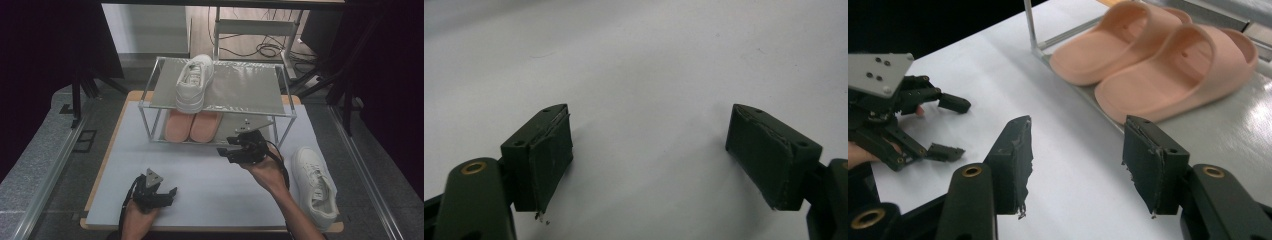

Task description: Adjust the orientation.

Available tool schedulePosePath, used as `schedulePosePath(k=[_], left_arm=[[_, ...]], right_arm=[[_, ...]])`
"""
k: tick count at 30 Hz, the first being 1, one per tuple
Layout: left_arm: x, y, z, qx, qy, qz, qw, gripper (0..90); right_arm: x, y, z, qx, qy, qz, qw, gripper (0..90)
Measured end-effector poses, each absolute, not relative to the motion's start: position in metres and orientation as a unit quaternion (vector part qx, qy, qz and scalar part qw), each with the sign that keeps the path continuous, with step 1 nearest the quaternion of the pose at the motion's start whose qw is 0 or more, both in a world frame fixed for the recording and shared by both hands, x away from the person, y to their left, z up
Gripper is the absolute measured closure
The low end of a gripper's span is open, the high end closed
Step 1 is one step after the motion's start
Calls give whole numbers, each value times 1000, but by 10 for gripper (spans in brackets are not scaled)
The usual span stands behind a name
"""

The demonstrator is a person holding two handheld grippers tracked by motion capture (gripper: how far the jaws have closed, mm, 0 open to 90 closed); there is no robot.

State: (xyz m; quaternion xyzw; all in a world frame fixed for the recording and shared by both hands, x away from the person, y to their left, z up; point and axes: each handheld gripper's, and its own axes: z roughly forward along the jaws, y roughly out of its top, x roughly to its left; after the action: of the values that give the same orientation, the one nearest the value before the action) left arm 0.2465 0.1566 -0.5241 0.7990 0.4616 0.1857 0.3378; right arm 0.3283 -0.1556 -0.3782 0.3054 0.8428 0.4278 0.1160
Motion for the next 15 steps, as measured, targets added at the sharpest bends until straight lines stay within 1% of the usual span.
schedulePosePath(k=[10,15], left_arm=[[246,157,-524,799,461,186,337,187],[246,157,-524,799,461,186,337,187]], right_arm=[[322,-185,-385,334,837,417,116,467],[318,-200,-386,347,833,410,129,471]])
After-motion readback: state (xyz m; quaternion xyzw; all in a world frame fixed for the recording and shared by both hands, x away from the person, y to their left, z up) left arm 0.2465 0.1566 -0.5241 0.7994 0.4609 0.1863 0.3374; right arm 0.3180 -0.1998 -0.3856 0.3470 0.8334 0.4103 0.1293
